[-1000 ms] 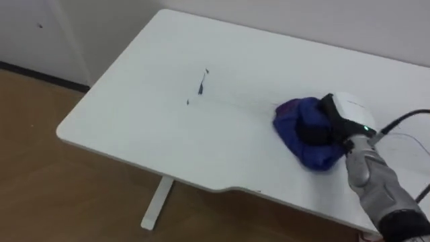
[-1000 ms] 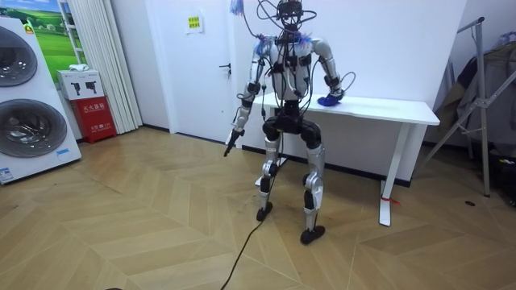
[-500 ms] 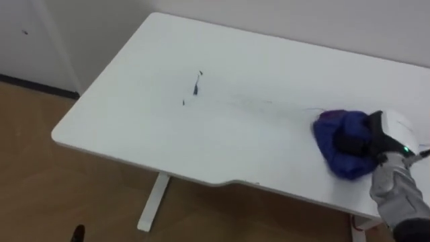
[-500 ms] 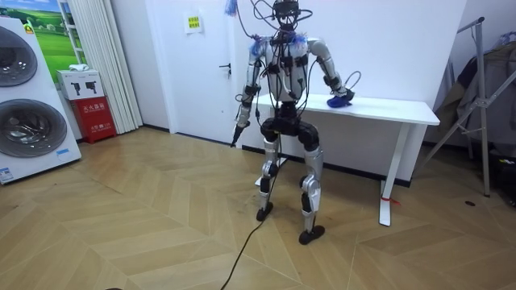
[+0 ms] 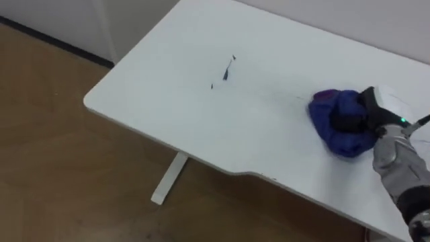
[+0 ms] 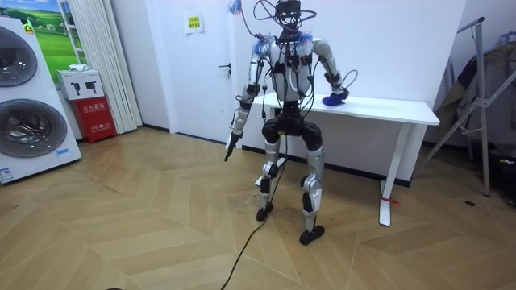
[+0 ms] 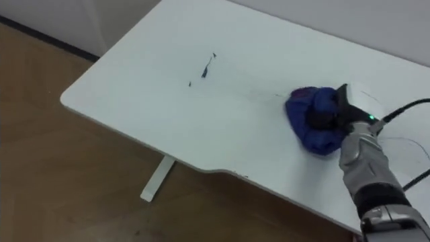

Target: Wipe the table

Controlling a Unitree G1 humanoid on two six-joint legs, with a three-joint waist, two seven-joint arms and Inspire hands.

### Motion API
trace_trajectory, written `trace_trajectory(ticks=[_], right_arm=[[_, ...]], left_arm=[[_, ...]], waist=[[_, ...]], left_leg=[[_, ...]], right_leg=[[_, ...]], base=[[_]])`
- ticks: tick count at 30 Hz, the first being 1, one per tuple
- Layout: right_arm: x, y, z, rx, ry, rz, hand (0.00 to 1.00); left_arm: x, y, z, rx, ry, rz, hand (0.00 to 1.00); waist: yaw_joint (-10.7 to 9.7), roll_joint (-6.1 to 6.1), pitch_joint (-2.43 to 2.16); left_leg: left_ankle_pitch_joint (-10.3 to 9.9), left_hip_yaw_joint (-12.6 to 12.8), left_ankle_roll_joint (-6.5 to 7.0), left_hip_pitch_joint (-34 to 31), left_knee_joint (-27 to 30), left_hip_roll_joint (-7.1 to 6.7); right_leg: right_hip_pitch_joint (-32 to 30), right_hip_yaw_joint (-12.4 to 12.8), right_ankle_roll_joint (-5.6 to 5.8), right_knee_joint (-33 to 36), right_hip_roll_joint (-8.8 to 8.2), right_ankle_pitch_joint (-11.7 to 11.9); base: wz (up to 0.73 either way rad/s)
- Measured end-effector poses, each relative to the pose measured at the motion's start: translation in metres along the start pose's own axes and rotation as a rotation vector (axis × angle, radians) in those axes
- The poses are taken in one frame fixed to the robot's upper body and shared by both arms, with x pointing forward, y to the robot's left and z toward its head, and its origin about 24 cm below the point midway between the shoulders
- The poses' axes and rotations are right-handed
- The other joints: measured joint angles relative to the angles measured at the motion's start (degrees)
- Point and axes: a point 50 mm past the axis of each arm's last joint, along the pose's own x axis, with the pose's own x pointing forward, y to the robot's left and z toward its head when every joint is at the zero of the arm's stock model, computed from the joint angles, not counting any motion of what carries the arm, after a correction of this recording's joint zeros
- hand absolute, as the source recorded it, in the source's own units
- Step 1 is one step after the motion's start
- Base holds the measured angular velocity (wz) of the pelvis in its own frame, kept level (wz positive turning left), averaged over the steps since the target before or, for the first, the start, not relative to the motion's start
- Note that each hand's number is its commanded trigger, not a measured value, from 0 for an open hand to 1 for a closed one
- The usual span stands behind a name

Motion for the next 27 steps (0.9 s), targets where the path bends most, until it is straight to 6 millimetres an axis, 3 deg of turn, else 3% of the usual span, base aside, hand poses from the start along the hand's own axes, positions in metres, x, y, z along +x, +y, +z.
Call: trace_trajectory(ticks=[3,4,6,9,13,14,16,17,20,23,25,27], right_arm=[[-0.005,-0.001,-0.023,0.029,0.073,-0.003,1.00],[-0.005,-0.001,-0.024,0.021,0.078,0.006,1.00],[-0.003,-0.002,-0.019,0.002,0.071,0.013,1.00],[0.007,-0.007,0.011,-0.087,0.009,0.042,1.00],[0.020,-0.024,0.085,-0.185,-0.215,0.024,1.00],[0.021,-0.028,0.092,-0.180,-0.235,0.015,1.00],[0.025,-0.039,0.108,-0.155,-0.274,-0.009,1.00],[0.026,-0.040,0.109,-0.149,-0.272,-0.009,1.00],[0.029,-0.043,0.100,-0.113,-0.229,-0.004,1.00],[0.033,-0.039,0.063,-0.070,-0.087,0.037,1.00],[0.031,-0.047,0.027,0.061,0.022,0.023,1.00],[0.029,-0.056,-0.003,0.119,0.103,-0.003,1.00]], left_arm=[[0.001,0.001,0.006,0.001,-0.020,0.004,0.00],[0.001,0.001,0.009,0.000,-0.033,0.005,0.00],[0.003,-0.001,0.019,0.001,-0.059,0.003,0.00],[0.002,-0.007,0.031,0.010,-0.102,-0.013,0.00],[0.002,-0.011,0.035,0.019,-0.119,-0.037,0.00],[0.002,-0.012,0.035,0.023,-0.120,-0.040,0.00],[0.002,-0.012,0.032,0.031,-0.113,-0.048,0.00],[0.001,-0.012,0.030,0.032,-0.106,-0.049,0.00],[0.000,-0.011,0.013,0.038,-0.049,-0.061,0.00],[-0.002,-0.006,-0.005,0.011,0.009,-0.056,0.00],[-0.004,0.000,-0.014,-0.023,0.040,-0.041,0.00],[-0.004,0.007,-0.016,-0.048,0.046,-0.016,0.00]], waist=[[-1.86,0.55,-0.30],[-1.88,0.90,-0.60],[-1.59,1.08,-0.68],[-0.14,1.30,-0.78],[3.93,0.88,-0.46],[4.61,0.69,-0.37],[6.41,-0.32,0.32],[6.86,-0.47,0.35],[6.71,-0.68,0.35],[5.88,0.39,0.29],[3.95,1.55,-0.02],[2.39,1.92,-0.10]], left_leg=[[0.00,-1.12,0.00,0.84,0.11,-0.33],[0.00,-1.11,0.00,1.05,-0.17,-0.33],[0.20,-0.36,-0.19,1.54,-0.58,-0.29],[0.89,1.67,-0.81,2.14,-1.77,0.59],[2.61,1.97,-0.89,2.89,-5.19,0.76],[2.81,2.01,-0.91,2.92,-5.57,0.75],[3.08,1.33,-1.00,2.45,-5.74,0.73],[3.09,1.09,-1.02,2.17,-5.69,0.71],[3.09,-1.37,-1.02,0.47,-5.36,0.25],[3.10,-2.87,-1.05,-0.70,-5.34,-0.02],[3.11,-3.63,-1.05,-1.15,-5.35,-0.35],[3.12,-4.00,-1.03,-1.15,-5.54,-0.46]], right_leg=[[1.62,-0.56,0.00,0.04,-0.01,0.00],[1.82,-0.50,0.08,0.06,-0.01,-0.06],[1.55,0.74,0.44,0.09,-0.17,-0.54],[0.09,3.62,0.01,0.56,0.10,-1.20],[-3.01,7.09,-0.66,1.16,0.59,-1.06],[-3.19,7.34,-0.70,1.15,0.62,-1.08],[-3.12,7.62,-0.79,0.22,1.12,-1.12],[-3.11,7.40,-0.80,0.04,1.17,-1.11],[-3.14,4.93,-0.78,0.00,1.25,-1.12],[-3.33,3.22,-0.78,-0.04,1.34,-1.12],[-3.29,1.97,-0.73,-0.04,1.17,-1.15],[-3.04,1.49,-0.70,-0.04,1.10,-1.17]], base=[[0.18],[0.00],[-0.24],[-0.38],[-0.35],[0.00],[0.15],[0.32],[0.43],[0.28],[0.19],[0.11]])
